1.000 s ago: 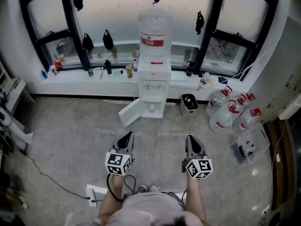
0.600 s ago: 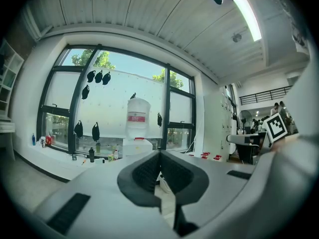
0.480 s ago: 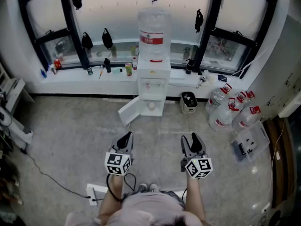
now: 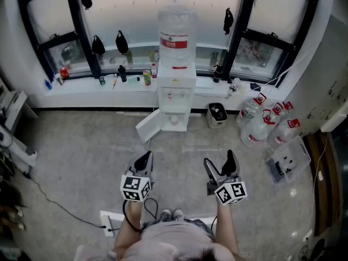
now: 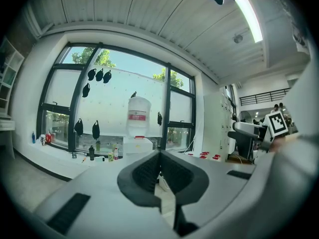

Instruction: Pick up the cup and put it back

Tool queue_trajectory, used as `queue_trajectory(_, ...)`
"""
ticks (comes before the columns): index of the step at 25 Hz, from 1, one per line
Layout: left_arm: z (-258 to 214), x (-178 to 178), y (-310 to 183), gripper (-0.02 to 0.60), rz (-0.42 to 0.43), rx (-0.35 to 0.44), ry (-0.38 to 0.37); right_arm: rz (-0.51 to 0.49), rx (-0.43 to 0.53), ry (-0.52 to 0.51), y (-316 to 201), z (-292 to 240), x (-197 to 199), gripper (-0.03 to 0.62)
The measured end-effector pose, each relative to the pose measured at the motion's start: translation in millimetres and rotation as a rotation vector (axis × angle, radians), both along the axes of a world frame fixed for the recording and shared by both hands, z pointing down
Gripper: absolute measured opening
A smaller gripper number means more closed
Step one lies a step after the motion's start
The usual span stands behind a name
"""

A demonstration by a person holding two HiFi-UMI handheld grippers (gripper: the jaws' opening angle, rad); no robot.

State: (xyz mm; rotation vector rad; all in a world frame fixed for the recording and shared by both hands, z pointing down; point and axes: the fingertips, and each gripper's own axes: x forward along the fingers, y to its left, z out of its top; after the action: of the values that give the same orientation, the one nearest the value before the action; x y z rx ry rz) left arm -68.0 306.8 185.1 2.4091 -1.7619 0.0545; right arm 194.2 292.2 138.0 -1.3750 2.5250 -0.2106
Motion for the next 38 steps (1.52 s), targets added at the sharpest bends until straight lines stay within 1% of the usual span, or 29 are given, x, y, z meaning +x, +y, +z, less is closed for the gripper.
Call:
queue_trajectory(3, -0.8, -2.6, -1.3, 0.025, 0.011, 0.001, -0.002, 0.024, -0.004, 0.002, -0.4, -0.5, -1.0, 0.515)
queue_trajectory(9, -0.1, -3.9, -1.9, 0.025, 0.046, 0.016, -0.007, 0.035, -0.001, 0.01, 2.6, 0.5, -11.1, 0.517)
queue_trajectory(15, 10.6, -6.7, -0.4, 0.025, 0.073, -0.004, -0.008, 0.053, -0.013, 0.019, 1.7, 8.6, -18.6, 0.517)
queue_trajectory(24, 14.7, -30.3, -26.1, 0.025, 0.057, -0.001, 0.011, 0.058, -0.033, 0.011, -25.4, 20.5, -34.1, 0.517)
queue_trajectory(27, 15.4, -35.3, -42.4, 0.025, 0.053, 0.002, 0.008, 0.06, -0.032, 0.01, -43.0, 22.0, -36.7, 0.517)
queue_trajectory(33, 11.3, -42.8, -95.7, 0.025, 0.035, 0.009, 0.013, 0.049, -0.034, 0.0, -97.1, 17.6, -41.4, 0.517)
queue_trajectory(38, 21.0, -48.2, -155.0, 0.025, 0.022, 0.002, 0.009, 0.042, -0.034, 0.003, -158.8, 25.1, -44.4, 0.517)
